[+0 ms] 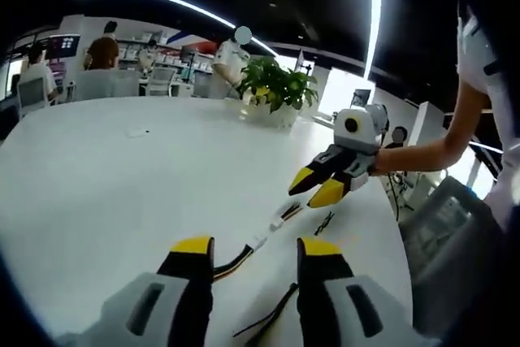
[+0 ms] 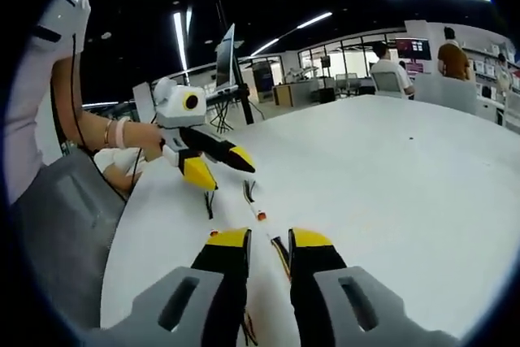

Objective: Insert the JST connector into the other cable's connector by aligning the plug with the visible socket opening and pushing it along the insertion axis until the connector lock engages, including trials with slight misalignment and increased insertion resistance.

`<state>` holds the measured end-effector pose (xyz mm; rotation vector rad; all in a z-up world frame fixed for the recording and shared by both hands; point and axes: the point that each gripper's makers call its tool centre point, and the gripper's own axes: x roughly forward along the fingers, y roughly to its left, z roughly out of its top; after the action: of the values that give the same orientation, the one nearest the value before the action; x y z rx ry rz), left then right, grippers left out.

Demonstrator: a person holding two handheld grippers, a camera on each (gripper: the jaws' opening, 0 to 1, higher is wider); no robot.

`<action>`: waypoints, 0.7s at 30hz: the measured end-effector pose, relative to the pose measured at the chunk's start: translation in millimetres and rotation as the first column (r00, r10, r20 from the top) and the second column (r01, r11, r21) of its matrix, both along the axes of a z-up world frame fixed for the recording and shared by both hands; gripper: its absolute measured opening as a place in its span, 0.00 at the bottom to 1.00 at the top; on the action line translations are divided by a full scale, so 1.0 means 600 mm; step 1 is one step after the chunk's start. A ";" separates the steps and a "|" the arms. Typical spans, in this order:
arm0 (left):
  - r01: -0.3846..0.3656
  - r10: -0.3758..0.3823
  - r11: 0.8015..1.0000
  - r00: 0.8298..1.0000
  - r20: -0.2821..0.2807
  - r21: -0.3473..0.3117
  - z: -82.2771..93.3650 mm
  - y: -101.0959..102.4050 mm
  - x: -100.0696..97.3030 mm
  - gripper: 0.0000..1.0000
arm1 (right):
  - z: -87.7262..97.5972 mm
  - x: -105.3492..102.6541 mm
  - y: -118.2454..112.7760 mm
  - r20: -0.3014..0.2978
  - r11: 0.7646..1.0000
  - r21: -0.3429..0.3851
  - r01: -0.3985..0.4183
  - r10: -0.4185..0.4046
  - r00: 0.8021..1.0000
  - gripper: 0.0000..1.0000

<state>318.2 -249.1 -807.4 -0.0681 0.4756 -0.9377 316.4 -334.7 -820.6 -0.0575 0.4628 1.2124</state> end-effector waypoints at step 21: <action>0.087 -0.088 0.996 0.995 0.053 0.015 -0.035 -0.015 0.017 0.20 | -0.029 0.004 0.018 -0.002 0.998 0.004 -0.063 0.063 0.998 0.16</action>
<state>328.3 -257.9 -828.5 -0.0103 0.4378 -1.0197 318.7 -323.8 -837.9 -0.0673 0.4634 1.2749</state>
